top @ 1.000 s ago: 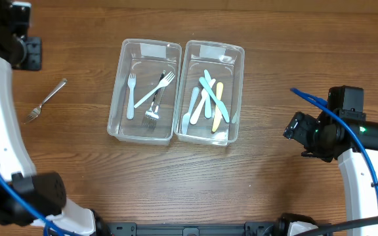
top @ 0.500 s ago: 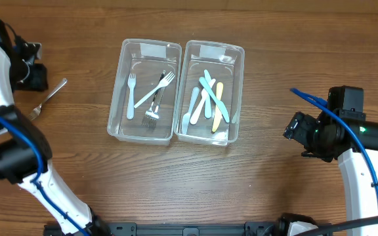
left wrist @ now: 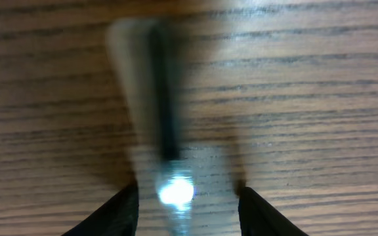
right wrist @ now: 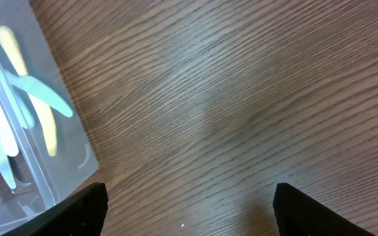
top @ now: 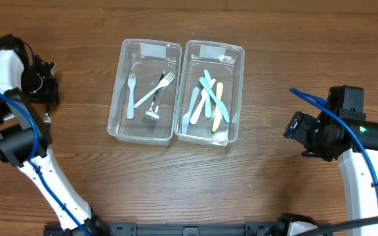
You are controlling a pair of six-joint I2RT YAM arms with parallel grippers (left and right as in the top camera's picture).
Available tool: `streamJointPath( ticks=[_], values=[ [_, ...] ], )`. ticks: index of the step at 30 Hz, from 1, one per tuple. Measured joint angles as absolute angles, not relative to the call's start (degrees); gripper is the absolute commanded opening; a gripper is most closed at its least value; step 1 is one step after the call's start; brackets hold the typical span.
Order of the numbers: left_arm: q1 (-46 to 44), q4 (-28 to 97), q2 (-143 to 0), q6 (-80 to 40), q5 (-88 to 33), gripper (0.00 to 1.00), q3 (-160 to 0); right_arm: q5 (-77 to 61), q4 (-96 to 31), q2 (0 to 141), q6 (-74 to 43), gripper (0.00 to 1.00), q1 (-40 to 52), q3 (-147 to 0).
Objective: Pack container
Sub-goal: 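Return the left gripper to the last metal fork and grasp it, then lower the metal fork into the left container and open the gripper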
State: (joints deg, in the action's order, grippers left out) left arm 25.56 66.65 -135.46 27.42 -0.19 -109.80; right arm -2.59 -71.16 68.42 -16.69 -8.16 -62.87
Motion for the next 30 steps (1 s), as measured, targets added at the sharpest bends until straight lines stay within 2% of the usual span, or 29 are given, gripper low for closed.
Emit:
streamJointPath(
  ticks=[8, 11, 17, 30],
  values=[
    [26.41, 67.9, -135.52, 26.98, 0.03, 0.33, -109.8, -2.55, -71.13, 68.42, -16.64, 0.83, -8.14, -62.87],
    [26.59, 68.55, -135.57, 26.22, 0.1, 0.19, -109.8, -2.55, -71.13, 68.42, -16.62, 0.83, -8.14, -62.87],
    [26.76, 69.17, -135.68, 23.83, 0.43, 0.04, -109.8, -2.55, -71.0, 68.42, -16.67, 0.83, -8.14, -62.87],
    [26.76, 70.96, -135.63, 18.9, 0.43, 0.04, -109.82, -2.55, -70.87, 68.42, -16.67, 0.83, -8.16, -62.87]
  ],
)
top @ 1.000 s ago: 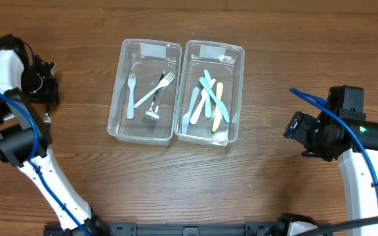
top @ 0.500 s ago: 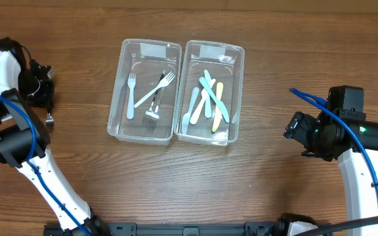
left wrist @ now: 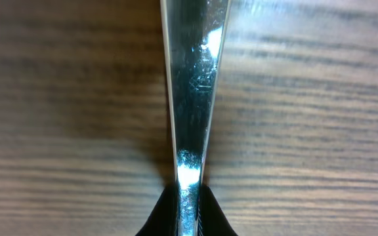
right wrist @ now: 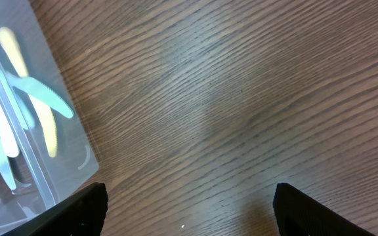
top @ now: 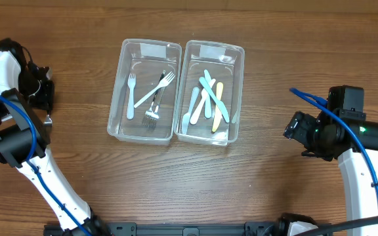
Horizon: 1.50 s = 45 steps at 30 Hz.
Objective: Pack container
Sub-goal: 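Lower the metal fork into the left container and open the gripper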
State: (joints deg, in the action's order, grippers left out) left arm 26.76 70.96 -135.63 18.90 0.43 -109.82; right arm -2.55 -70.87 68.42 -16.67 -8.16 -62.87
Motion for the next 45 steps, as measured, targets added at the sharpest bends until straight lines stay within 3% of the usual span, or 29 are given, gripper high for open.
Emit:
streamJointPath(
  ticks=[4, 9, 14, 19, 27, 39, 41, 42, 43, 45],
  values=[
    [26.5, 72.88, -134.3, 16.51, 0.45, 0.04, -109.73, -2.55, -70.04, 68.42, -16.64, 0.83, -8.16, -62.87],
    [23.44, 73.95, -120.49, 13.21, 0.84, 0.04, -109.25, -2.55, -68.58, 68.42, -16.67, 0.83, -8.14, -62.87],
    [14.33, 75.09, -101.27, 9.41, 1.08, 0.04, -109.93, -2.55, -66.65, 68.42, -16.67, 0.83, -8.14, -62.87],
    [2.13, 75.96, -92.42, 4.38, 0.91, 0.04, -110.59, -2.63, -65.23, 68.42, -16.67, 0.84, -8.16, -62.87],
    [-12.82, 70.59, -99.07, -6.13, 1.02, 0.04, -108.01, -2.76, -65.89, 68.42, -16.64, 0.84, -8.16, -62.87],
    [-16.6, 67.64, -118.83, -10.46, -1.8, 0.05, -105.91, -2.76, -66.19, 68.42, -16.67, 0.84, -8.14, -62.87],
    [-16.88, 67.44, -121.19, -10.48, -1.96, 0.16, -105.84, -2.79, -66.39, 68.42, -16.67, 0.83, -8.16, -62.87],
    [-16.88, 67.44, -121.75, -10.52, -1.98, 0.24, -105.82, -2.79, -66.43, 68.42, -16.64, 0.83, -8.14, -62.87],
    [-16.88, 67.44, -122.1, -10.46, -1.96, 0.4, -105.82, -2.79, -66.41, 68.42, -16.64, 0.83, -8.14, -62.87],
    [-16.84, 67.44, -122.19, -10.46, -1.93, 0.52, -105.78, -2.81, -66.43, 68.42, -16.64, 0.84, -8.14, -62.87]
  ],
)
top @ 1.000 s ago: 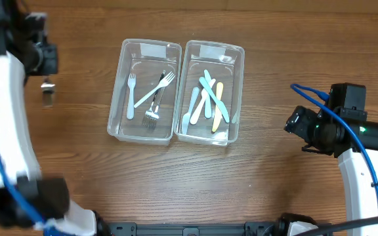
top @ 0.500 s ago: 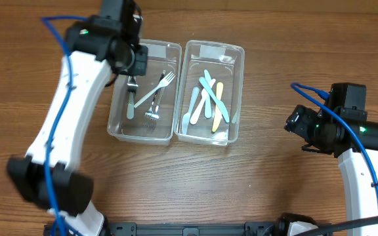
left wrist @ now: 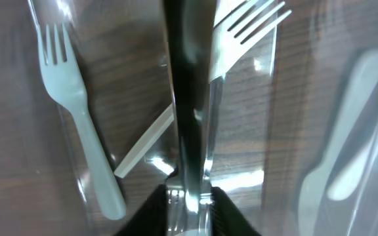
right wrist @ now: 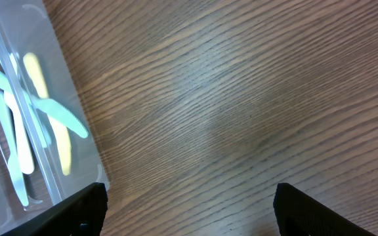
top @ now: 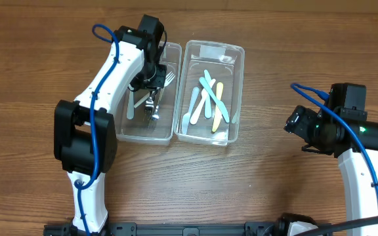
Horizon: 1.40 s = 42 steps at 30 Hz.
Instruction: Pack container
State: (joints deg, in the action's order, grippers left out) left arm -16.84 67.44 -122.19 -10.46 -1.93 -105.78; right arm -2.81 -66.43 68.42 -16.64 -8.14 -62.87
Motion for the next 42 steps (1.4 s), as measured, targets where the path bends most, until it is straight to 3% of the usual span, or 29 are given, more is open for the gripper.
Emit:
streamJointPath(
  ticks=[2, 8, 16, 23, 31, 42],
  values=[
    [-16.86, 67.59, -122.06, -10.17, -1.87, 0.58, -105.78, -2.79, -66.41, 68.42, -16.67, 0.84, -8.16, -62.87],
    [-16.84, 70.17, -120.27, -9.91, 0.43, 0.61, -106.37, -2.79, -64.93, 68.42, -16.62, 0.84, -8.14, -62.87],
    [-16.75, 72.03, -96.27, -9.91, 8.86, 0.63, -109.16, -4.29, -57.23, 69.97, -12.53, 0.83, -8.16, -62.87],
    [-15.86, 76.9, -80.82, -9.41, 15.97, 0.67, -110.85, -6.26, -53.19, 83.7, -8.27, 0.81, -7.81, -62.94],
    [-5.41, 80.16, -80.05, -8.8, 14.48, 0.66, -108.33, -4.99, -49.08, 92.31, -5.52, 0.83, -2.24, -67.53],
    [8.56, 73.17, -80.05, -8.6, 6.33, 0.66, -90.94, -3.97, -45.93, 95.66, -2.61, 0.83, 0.78, -69.49]
  ],
)
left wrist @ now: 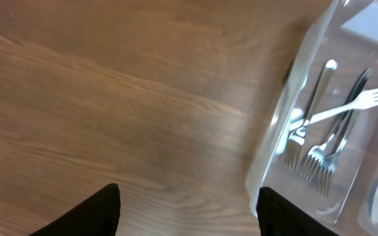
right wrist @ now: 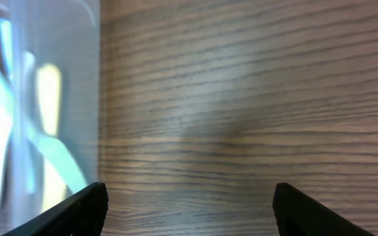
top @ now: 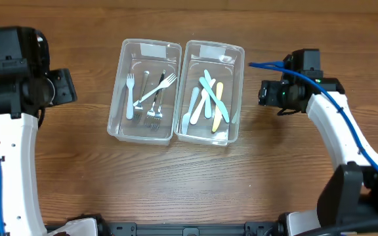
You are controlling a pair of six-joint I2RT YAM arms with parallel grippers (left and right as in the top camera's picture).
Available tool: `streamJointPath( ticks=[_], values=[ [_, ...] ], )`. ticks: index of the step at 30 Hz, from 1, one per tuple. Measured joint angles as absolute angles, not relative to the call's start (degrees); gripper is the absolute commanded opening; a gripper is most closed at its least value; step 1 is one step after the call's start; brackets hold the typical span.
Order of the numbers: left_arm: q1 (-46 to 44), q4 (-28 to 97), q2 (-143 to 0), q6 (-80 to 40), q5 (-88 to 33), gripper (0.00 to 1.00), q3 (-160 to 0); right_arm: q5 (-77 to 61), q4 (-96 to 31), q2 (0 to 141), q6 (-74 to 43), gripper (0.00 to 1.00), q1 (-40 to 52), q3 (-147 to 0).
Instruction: Pack container
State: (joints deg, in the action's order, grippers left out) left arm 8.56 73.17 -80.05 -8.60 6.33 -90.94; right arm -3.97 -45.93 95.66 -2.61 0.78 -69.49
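Note:
Two clear plastic containers stand side by side. The left container holds several forks: a pale plastic fork, a white one lying across, and metal forks also seen in the left wrist view as metal forks. The right container holds several pastel plastic knives, blurred in the right wrist view. My left gripper hangs open over bare wood left of the fork container, nothing between its fingers. My right gripper is open just right of the knife container.
Brown wooden table all round the containers. Blue cables run along both white arms. No loose cutlery shows on the table in any view.
My left gripper, then shut on a metal fork over the left container, is now open and well left of it; the fork lies inside. My right gripper has moved up beside the knife container.
My left gripper stood open over a metal utensil on the table at the far left, then was shut on it there. Later it held it over the fork container. Now the fork lies in that container and the gripper is empty. The right arm stayed still until now.

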Motion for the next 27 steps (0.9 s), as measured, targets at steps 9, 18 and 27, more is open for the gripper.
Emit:
streamJointPath(
  ticks=[9, 18, 27],
  values=[
    [8.73, 72.2, -80.03, -8.6, 4.89, 0.66, -88.42, -4.69, -41.69, 102.69, 0.34, 0.83, 5.32, -69.49],
    [8.73, 72.18, -80.03, -8.58, 4.86, 0.66, -88.42, -6.72, -39.57, 102.83, 3.6, 0.84, 7.6, -69.49],
    [8.73, 72.18, -80.03, -8.54, 4.89, 0.66, -88.42, -12.27, -37.39, 102.83, 8.29, 0.83, 7.6, -69.49]
  ],
)
